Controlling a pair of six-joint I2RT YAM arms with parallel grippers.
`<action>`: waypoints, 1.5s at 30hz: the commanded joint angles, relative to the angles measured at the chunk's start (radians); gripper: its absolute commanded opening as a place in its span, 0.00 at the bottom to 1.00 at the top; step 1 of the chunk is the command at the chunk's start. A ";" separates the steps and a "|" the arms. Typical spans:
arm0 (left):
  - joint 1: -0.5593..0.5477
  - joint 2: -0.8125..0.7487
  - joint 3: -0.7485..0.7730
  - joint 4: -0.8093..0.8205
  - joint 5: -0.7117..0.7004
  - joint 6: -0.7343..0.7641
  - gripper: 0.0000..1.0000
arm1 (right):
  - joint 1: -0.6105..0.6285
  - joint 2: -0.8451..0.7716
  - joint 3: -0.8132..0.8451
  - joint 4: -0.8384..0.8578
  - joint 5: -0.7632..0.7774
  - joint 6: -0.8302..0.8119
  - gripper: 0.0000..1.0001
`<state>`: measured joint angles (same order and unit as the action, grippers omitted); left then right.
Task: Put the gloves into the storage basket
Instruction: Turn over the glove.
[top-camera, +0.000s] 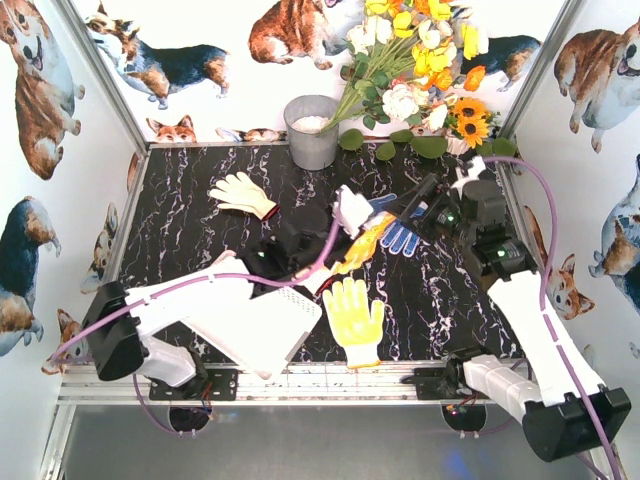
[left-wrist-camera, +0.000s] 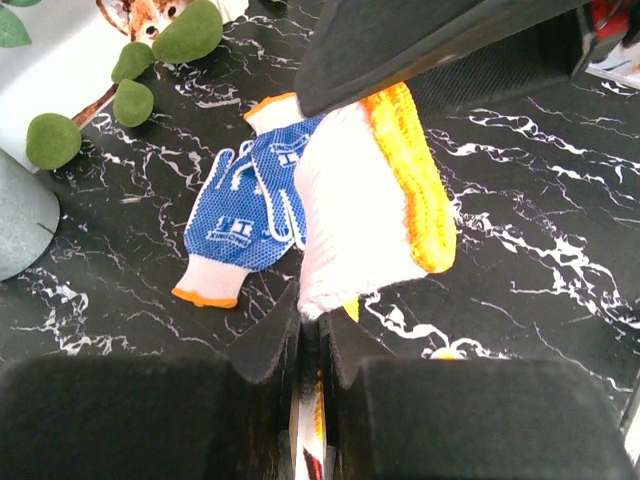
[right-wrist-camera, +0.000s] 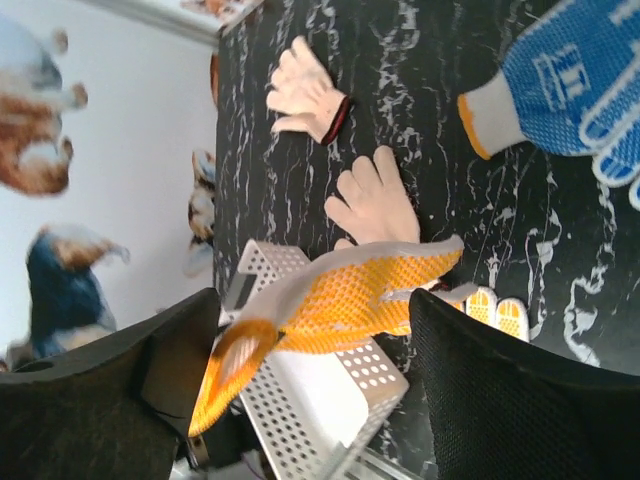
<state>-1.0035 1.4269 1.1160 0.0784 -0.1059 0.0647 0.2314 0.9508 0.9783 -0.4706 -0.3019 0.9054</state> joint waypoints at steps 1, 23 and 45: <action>0.077 -0.058 0.009 -0.110 0.178 -0.023 0.00 | -0.003 0.014 0.132 0.000 -0.189 -0.297 0.83; 0.207 -0.014 0.221 -0.430 0.646 0.059 0.00 | 0.197 0.042 0.440 -0.488 -0.368 -1.280 1.00; 0.206 0.005 0.242 -0.440 0.824 0.027 0.00 | 0.277 0.093 0.386 -0.409 -0.328 -1.233 0.91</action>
<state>-0.8009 1.4296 1.3315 -0.3954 0.6647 0.1066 0.5026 1.0470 1.3766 -0.9604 -0.5812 -0.3790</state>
